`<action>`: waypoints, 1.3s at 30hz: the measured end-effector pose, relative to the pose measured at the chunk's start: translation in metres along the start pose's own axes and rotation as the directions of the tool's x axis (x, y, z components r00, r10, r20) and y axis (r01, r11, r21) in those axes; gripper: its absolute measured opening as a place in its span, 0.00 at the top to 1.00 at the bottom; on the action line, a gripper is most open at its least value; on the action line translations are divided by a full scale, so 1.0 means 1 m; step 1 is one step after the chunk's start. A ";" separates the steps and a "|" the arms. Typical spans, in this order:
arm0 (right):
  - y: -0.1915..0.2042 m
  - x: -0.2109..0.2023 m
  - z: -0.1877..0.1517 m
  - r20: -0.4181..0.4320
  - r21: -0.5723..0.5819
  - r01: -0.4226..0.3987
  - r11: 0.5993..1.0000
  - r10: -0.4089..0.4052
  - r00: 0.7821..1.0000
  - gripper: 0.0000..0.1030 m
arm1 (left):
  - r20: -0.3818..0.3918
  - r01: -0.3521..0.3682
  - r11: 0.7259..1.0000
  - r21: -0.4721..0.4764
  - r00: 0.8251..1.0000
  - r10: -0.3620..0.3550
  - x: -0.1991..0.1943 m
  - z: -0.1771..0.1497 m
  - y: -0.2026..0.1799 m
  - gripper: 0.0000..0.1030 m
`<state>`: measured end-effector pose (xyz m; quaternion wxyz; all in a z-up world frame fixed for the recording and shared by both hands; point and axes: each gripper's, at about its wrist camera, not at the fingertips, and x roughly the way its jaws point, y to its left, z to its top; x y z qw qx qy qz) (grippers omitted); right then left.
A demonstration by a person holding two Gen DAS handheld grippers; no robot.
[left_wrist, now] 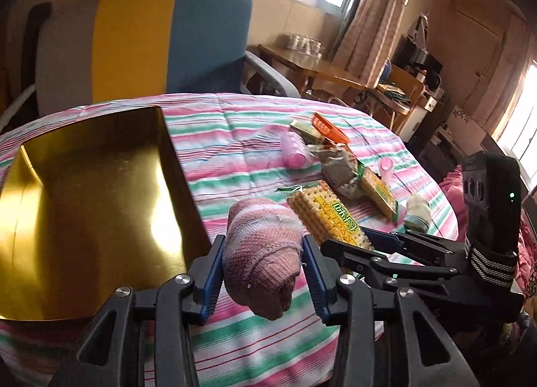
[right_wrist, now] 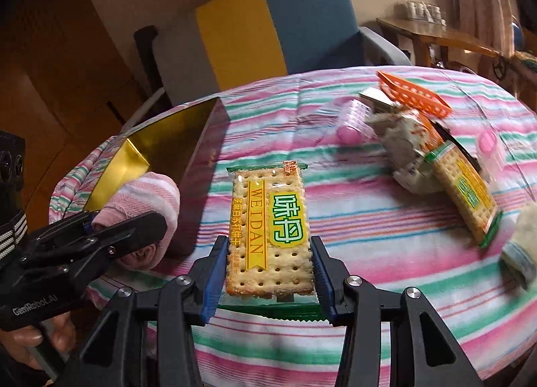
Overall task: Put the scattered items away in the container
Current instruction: 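Carry pink sock into tin tray with left tool while right drops cracker pack there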
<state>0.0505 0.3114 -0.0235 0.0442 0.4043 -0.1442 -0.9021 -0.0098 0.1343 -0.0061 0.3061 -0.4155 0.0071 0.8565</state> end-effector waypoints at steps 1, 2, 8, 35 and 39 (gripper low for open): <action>0.011 0.003 0.007 0.006 -0.023 -0.014 1.000 0.014 1.000 0.54 | 0.008 -0.022 1.000 -0.021 1.000 0.022 -0.004 0.002 0.011 0.57; 0.022 0.006 0.013 0.011 -0.045 -0.027 0.999 0.027 1.000 0.54 | 0.016 -0.043 0.998 -0.043 0.999 0.044 -0.008 0.004 0.022 0.57; 0.084 0.032 0.046 0.015 -0.156 -0.102 0.982 0.106 0.994 0.54 | 0.037 -0.161 0.976 -0.145 0.985 0.168 -0.025 0.012 0.089 0.57; 0.156 0.161 0.057 -0.186 -0.228 -0.061 0.972 0.018 0.982 0.52 | -0.179 -0.365 0.906 -0.213 0.926 0.332 0.018 0.005 0.185 0.56; 0.156 0.162 0.055 -0.192 -0.223 -0.068 0.972 0.024 0.981 0.52 | -0.196 -0.370 0.901 -0.224 0.923 0.331 0.021 0.004 0.187 0.56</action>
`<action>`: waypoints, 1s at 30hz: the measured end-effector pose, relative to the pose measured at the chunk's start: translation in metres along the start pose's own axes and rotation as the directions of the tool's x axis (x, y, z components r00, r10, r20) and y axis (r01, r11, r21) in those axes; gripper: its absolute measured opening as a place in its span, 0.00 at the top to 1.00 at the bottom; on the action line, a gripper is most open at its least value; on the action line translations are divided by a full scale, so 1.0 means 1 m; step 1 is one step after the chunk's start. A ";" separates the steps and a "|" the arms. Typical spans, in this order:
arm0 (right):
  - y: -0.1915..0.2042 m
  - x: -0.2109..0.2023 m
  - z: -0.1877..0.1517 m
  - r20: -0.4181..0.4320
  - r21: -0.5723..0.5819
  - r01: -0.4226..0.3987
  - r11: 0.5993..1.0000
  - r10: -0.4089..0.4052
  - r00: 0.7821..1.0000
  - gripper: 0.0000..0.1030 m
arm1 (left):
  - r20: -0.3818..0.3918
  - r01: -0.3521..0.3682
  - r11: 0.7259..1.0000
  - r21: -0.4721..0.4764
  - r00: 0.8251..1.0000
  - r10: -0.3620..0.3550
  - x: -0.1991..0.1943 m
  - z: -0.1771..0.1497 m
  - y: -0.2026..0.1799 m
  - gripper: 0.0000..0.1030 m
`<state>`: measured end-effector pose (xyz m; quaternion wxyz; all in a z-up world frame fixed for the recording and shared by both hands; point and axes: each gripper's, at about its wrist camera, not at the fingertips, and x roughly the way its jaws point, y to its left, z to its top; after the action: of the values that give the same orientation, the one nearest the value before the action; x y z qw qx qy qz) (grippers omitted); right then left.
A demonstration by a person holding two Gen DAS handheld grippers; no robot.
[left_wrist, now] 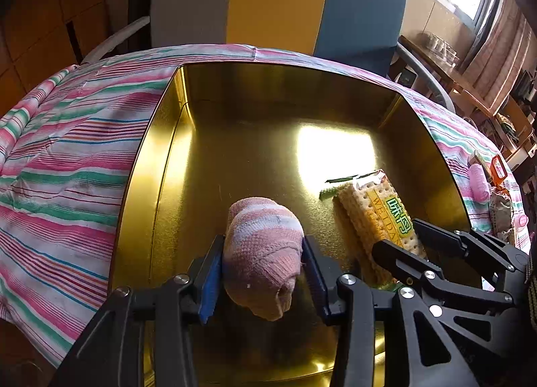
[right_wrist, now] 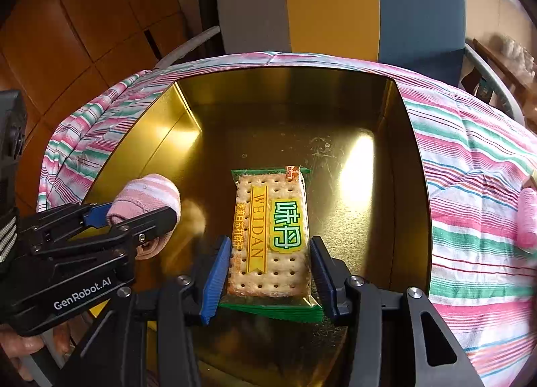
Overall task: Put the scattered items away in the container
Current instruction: 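Carry pink sock into tin tray with left tool while right drops cracker pack there, then withdraw both open tools from the tray back toward the item pile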
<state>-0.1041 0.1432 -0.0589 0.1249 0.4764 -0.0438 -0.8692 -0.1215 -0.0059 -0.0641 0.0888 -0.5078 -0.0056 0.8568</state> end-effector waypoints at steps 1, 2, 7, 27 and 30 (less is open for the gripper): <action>0.000 -0.001 -0.001 0.002 0.001 -0.002 1.000 0.002 1.000 0.52 | -0.001 -0.001 1.000 -0.004 1.000 0.001 0.001 0.000 0.000 0.56; 0.000 -0.002 -0.001 0.003 0.001 -0.002 1.000 0.002 1.000 0.52 | -0.001 -0.002 1.000 -0.008 1.000 0.002 0.001 0.000 0.000 0.56; 0.002 -0.008 -0.005 0.013 -0.005 0.003 1.000 -0.003 1.000 0.51 | 0.020 -0.007 1.000 -0.021 1.000 0.007 -0.004 0.000 0.002 0.49; 0.021 -0.053 -0.025 0.109 -0.029 0.086 0.996 -0.083 0.991 0.40 | 0.159 -0.046 0.990 -0.130 0.985 0.067 -0.063 -0.036 0.007 0.41; 0.025 -0.062 -0.030 0.128 -0.037 0.104 0.994 -0.099 0.987 0.36 | 0.154 -0.080 0.989 -0.127 0.983 0.099 -0.071 -0.042 0.001 0.41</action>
<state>-0.0422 0.1364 -0.0196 0.0878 0.4195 -0.0086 -0.9035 -0.0516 -0.0218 -0.0233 0.0185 -0.4417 -0.0414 0.8960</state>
